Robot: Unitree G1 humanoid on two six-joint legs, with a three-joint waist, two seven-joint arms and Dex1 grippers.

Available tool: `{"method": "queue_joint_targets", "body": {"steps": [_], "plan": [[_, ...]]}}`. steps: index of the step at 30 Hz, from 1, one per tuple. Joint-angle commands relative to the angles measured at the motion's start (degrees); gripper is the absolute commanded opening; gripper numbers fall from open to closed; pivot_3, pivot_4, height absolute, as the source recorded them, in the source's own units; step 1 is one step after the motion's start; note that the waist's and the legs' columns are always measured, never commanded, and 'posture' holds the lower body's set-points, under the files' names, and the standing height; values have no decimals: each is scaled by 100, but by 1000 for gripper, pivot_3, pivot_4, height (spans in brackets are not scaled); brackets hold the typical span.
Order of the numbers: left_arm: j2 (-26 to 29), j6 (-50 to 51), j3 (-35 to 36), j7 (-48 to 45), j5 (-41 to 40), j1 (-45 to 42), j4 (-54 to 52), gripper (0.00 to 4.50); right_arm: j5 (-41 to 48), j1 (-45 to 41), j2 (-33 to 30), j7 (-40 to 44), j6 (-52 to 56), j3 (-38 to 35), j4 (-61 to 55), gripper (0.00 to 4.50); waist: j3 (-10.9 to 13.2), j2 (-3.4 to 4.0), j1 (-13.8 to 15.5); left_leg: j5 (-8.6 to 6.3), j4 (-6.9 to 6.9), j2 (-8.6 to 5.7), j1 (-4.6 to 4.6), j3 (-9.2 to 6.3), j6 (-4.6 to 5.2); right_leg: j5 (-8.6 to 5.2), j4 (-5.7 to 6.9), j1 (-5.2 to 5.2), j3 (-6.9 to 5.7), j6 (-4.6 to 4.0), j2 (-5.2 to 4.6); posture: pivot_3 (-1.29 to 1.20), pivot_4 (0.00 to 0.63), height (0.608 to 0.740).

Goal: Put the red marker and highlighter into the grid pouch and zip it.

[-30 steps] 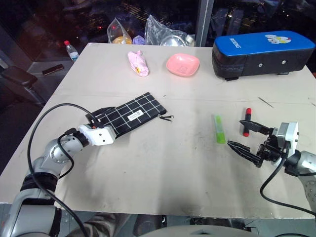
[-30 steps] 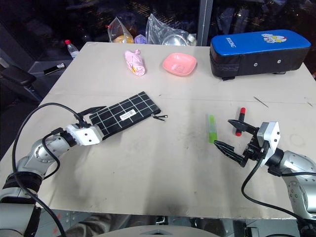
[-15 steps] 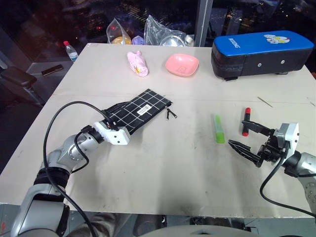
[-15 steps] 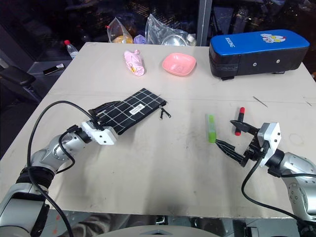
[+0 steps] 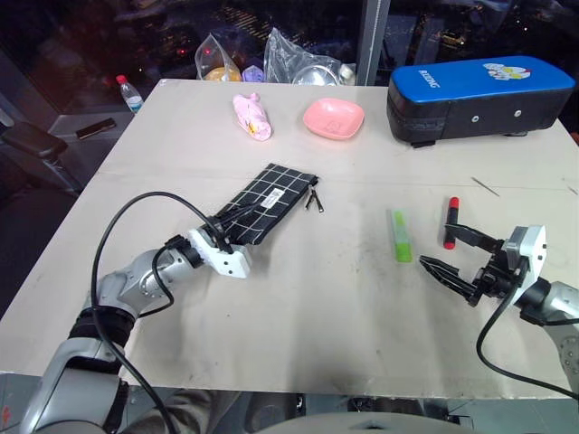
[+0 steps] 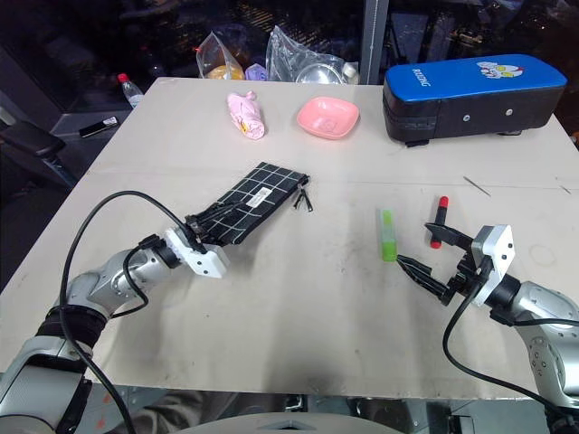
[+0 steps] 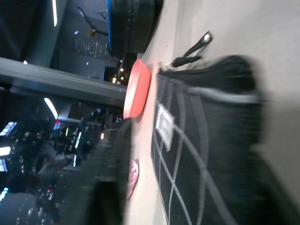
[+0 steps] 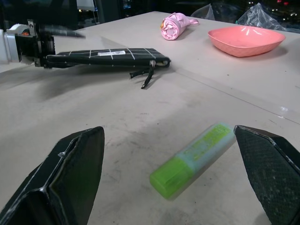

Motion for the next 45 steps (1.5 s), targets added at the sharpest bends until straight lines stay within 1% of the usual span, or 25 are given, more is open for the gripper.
{"method": "queue_joint_targets", "body": {"steps": [1,2,6,9,10,11,13,14,17,18,19,21,25,27,29,31,35,45], "plan": [[38,-140,-74,247,47,-124,73,123,75,-2,-8,-44,-41,-168,-180,4500,0,0,0,0,0,0,0,0,0,0,0,0,0,0,0,0,150,740],[32,-155,-95,278,46,-134,119,50,71,-5,-9,-50,-44,-160,-180,4500,0,0,1,0,0,0,0,0,0,0,1,0,0,0,-1,0,150,740],[-9,-189,-130,342,-122,-164,280,50,65,-19,-8,-61,-44,-120,-197,4500,0,0,1,0,1,0,0,1,0,0,1,0,1,0,-1,0,150,740],[-193,-56,-77,-30,-835,-125,358,50,88,-70,-5,-83,18,-16,-337,4500,0,1,0,0,2,0,1,1,0,0,4,0,1,0,-2,0,150,740],[-286,94,-55,-304,-1248,-93,306,50,108,-120,0,-131,76,27,-418,4500,0,1,4,1,3,1,1,1,-1,0,7,0,1,0,-3,0,150,740],[-415,395,-23,-694,-1830,-27,137,50,91,-199,2,-210,145,95,-503,4500,0,1,3,1,5,1,1,0,-2,0,8,0,0,1,-3,0,150,740],[-573,853,-25,-1327,-2702,72,-289,50,-39,-363,-6,-396,263,218,-614,4500,1,0,-4,4,10,1,0,0,-7,0,12,0,-1,1,-4,0,150,740],[-670,1286,-80,-1791,-3366,159,-721,50,-169,-576,-49,-556,432,351,-644,4500,2,-2,-18,5,17,2,0,-1,-8,-1,21,-1,0,1,-4,0,150,740],[-876,2307,-59,-2773,-4744,389,-1741,50,-360,-1030,-136,-887,858,601,-695,4500,5,-3,-65,8,25,4,-1,-2,-13,-1,32,-3,2,0,-5,0,150,740],[-973,2766,-23,-2986,-5213,448,-2145,50,-441,-1358,-91,-1149,1135,725,-692,4500,5,-3,-73,8,27,4,0,-5,-14,-1,33,-2,0,0,-4,0,150,740],[-1061,3190,3,-3149,-5599,506,-2511,50,-523,-1714,-33,-1442,1450,852,-677,4500,5,-3,-96,9,27,4,0,-6,-15,-1,33,-2,0,0,-4,0,150,740],[-1187,3760,66,-3358,-5983,608,-3001,50,-740,-2289,55,-1896,1931,1059,-577,4500,6,-2,-134,9,28,3,0,-7,-16,-1,36,-2,2,0,-3,0,150,740],[-1428,4393,103,-3657,-6281,746,-3544,50,-493,-3139,226,-2309,3042,1090,-299,4500,6,-1,-136,10,27,3,-1,-11,-18,-2,32,-1,1,0,7,0,150,740],[-1548,4549,103,-3726,-6206,766,-3656,50,-331,-3447,281,-2299,3488,1119,-190,4500,6,-2,-129,10,26,3,-4,-8,-18,-4,29,-2,3,3,8,0,150,740],[-1701,4630,87,-3749,-6076,746,-3652,50,12,-3725,483,-2460,4165,991,-40,4500,7,-3,-128,10,26,2,-7,-9,-17,-6,27,-2,2,5,9,0,150,740],[-1848,4741,109,-3833,-6112,724,-3627,50,175,-3883,647,-2531,4501,932,85,4500,7,-3,-126,10,27,1,-7,-7,-17,-6,29,-2,5,5,8,0,150,740],[-2012,4867,149,-4004,-6080,717,-3619,50,110,-4060,848,-2494,4489,1037,470,4500,7,-3,-129,10,27,0,-8,-8,-16,-6,28,-2,4,5,7,0,150,740],[-2056,5104,272,-4366,-6113,843,-3799,50,-689,-4688,925,-1954,3523,1704,1740,4500,8,-1,-148,10,24,1,-10,-6,-16,-6,28,-8,7,5,8,0,150,740]]}}
